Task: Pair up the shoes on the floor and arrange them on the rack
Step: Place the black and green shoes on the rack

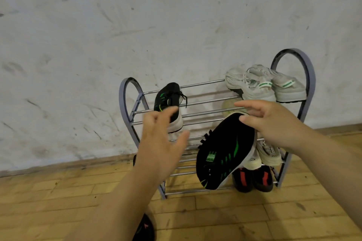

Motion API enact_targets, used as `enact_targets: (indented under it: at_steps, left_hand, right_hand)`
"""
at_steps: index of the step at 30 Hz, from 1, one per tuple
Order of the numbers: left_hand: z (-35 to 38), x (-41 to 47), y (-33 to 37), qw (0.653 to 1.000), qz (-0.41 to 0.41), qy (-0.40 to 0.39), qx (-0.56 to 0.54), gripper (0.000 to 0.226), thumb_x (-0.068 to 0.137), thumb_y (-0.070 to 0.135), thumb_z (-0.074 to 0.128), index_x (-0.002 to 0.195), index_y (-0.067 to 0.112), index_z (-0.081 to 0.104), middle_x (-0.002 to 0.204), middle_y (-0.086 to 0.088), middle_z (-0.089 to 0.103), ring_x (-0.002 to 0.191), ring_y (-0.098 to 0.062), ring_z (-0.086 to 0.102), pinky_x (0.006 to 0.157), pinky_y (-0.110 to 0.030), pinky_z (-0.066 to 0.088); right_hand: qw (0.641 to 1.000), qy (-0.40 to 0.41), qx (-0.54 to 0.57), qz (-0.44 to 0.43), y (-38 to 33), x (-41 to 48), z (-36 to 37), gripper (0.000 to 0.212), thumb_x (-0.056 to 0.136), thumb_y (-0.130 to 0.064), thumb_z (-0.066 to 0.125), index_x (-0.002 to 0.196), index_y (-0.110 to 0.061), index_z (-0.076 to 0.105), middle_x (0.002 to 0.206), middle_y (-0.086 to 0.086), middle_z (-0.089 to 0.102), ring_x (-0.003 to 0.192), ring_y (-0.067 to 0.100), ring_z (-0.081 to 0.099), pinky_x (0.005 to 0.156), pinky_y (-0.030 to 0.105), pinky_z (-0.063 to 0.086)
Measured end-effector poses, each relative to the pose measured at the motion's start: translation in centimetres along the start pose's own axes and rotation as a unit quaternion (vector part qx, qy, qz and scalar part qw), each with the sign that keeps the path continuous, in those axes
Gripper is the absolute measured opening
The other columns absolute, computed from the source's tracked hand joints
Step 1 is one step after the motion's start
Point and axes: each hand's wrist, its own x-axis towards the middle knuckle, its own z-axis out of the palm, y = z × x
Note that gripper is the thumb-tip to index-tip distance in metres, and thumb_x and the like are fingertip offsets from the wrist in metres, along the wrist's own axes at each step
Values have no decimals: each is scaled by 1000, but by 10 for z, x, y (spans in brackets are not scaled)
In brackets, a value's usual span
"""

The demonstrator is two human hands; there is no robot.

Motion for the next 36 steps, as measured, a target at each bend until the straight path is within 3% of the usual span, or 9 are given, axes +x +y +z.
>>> enact_targets:
  at_steps: [4, 6, 11, 17, 21, 26, 29, 32, 36]
  left_hand:
    - [6, -18, 2, 976, 24, -214, -24, 68, 95, 47, 68, 147, 67, 29, 147, 25, 25, 138, 1, 34, 114, -25, 37]
    - [8, -22, -1, 958, 8, -282, -53, 75, 96, 42, 71, 147, 72, 25, 157, 23, 22, 146, -1, 30, 121, -33, 34]
    - [10, -25, 2, 917, -34, -354, -182, 92, 96, 9, 72, 151, 66, 25, 156, 35, 38, 138, 9, 46, 113, -29, 46]
    - [7, -23, 8, 937, -49, -264, -222, 89, 94, 5, 72, 153, 58, 31, 149, 25, 52, 129, 6, 55, 102, -19, 51]
    - [3, -16, 7, 945, -84, -152, -277, 86, 95, 9, 73, 154, 56, 32, 141, 22, 59, 121, 3, 62, 92, -19, 56]
    - [7, -7, 4, 910, -135, -52, -388, 82, 94, 13, 75, 152, 55, 36, 138, 14, 65, 126, -11, 65, 103, -42, 56]
    - [11, -2, 6, 892, -147, -59, -423, 80, 93, 16, 76, 153, 53, 37, 141, 10, 64, 126, -16, 65, 104, -47, 55]
    - [6, 2, 8, 923, -127, -77, -354, 74, 97, 35, 72, 154, 56, 30, 138, 17, 64, 122, -6, 65, 100, -38, 58]
    - [-18, 12, -9, 991, -103, 0, -86, 63, 101, 51, 56, 157, 49, 27, 82, 8, 72, 83, 7, 66, 72, -16, 47]
  right_hand:
    - [988, -20, 155, 5, -12, -5, 5, 33, 99, -15, 66, 120, -39, 72, 103, 0, 79, 95, 10, 76, 82, 22, 57]
    - [967, -9, 252, 22, -18, -7, 11, 29, 100, -9, 63, 118, -29, 74, 96, 3, 80, 87, 14, 77, 69, 21, 58]
    - [935, 29, 344, 74, -24, -10, 30, 27, 101, -12, 60, 123, -22, 72, 94, 3, 79, 87, 17, 75, 68, 29, 59]
    - [959, 1, 284, 26, -31, -22, 27, 57, 103, -24, 60, 148, -53, 41, 127, -10, 67, 109, 2, 70, 89, 26, 54]
    - [973, -107, 205, 5, -30, -39, 33, 67, 97, -31, 69, 128, -82, 38, 157, -13, 40, 147, 6, 38, 115, 49, 42]
    - [950, -227, 213, 35, -30, -62, 50, 76, 102, -15, 60, 143, -68, 25, 131, -11, 69, 114, 4, 68, 92, 34, 60]
    - [954, -210, 210, 33, -31, -64, 53, 83, 103, -7, 57, 151, -63, 20, 121, 2, 75, 122, 38, 63, 106, 65, 44]
    - [955, -207, 210, 31, -29, -64, 49, 85, 102, -1, 56, 154, -58, 20, 122, 5, 75, 120, 39, 65, 106, 65, 45]
    - [956, -198, 212, 40, -27, -63, 36, 76, 103, -1, 54, 152, -53, 30, 128, -5, 73, 118, 22, 69, 104, 50, 52]
